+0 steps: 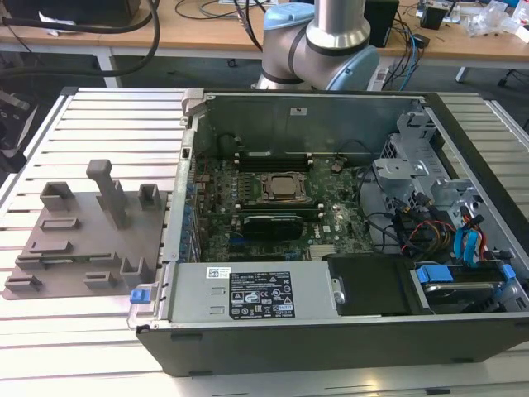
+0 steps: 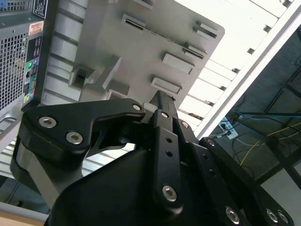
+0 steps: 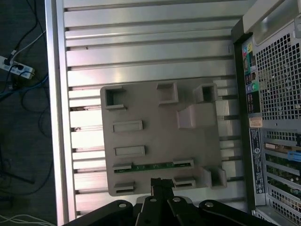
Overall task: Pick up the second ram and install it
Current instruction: 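Pick up the second ram and move it above second insertion slot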
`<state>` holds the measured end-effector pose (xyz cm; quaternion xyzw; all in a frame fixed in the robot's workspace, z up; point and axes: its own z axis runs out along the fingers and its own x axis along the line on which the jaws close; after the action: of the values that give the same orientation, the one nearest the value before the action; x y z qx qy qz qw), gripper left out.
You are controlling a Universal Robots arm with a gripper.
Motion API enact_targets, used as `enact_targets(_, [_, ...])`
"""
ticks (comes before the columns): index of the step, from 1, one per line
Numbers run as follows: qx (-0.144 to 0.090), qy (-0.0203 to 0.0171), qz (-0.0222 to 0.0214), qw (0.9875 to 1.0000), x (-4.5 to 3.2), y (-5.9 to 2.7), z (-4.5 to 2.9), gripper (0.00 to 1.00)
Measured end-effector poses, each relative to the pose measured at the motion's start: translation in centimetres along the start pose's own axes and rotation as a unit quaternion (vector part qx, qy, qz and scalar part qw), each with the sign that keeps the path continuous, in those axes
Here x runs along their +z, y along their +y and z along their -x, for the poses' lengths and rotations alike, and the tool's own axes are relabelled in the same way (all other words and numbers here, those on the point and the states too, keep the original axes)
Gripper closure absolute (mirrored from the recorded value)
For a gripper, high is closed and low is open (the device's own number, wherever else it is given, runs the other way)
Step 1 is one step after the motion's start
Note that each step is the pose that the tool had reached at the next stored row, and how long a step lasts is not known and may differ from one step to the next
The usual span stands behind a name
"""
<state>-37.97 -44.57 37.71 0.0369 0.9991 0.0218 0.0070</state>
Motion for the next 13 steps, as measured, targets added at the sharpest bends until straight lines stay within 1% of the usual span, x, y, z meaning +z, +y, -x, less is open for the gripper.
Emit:
enact_targets(2, [0.0,0.0,0.0,1.0,0.0,0.0,0.0,0.9])
enact_targets(3, [-0.004,0.0002,0.0,1.0,0.0,0.0,0.0,0.9])
enact_targets(4, [-0.019,0.0008,0.0002,0.9998,0.0,0.0,0.01,0.9])
enact_targets(5, [-0.05,0.0022,0.0006,0.9988,0.0,0.0,0.0,0.9])
enact_targets(7, [-0.073,0.0033,0.0009,0.9973,0.0,0.0,0.0,0.9])
enact_targets(8, [-0.1,0.0044,0.0012,0.995,0.0,0.0,0.0,0.9])
enact_targets(9, [-0.126,0.0056,0.0016,0.9921,0.0,0.0,0.0,0.9])
enact_targets(10, [-0.149,0.0066,0.0018,0.9888,0.0,0.0,0.0,0.9])
enact_targets(12, [-0.17,0.0075,0.0021,0.9853,0.0,0.0,0.0,0.9])
enact_targets(13, [-0.183,0.0081,0.0023,0.983,0.0,0.0,0.0,0.9])
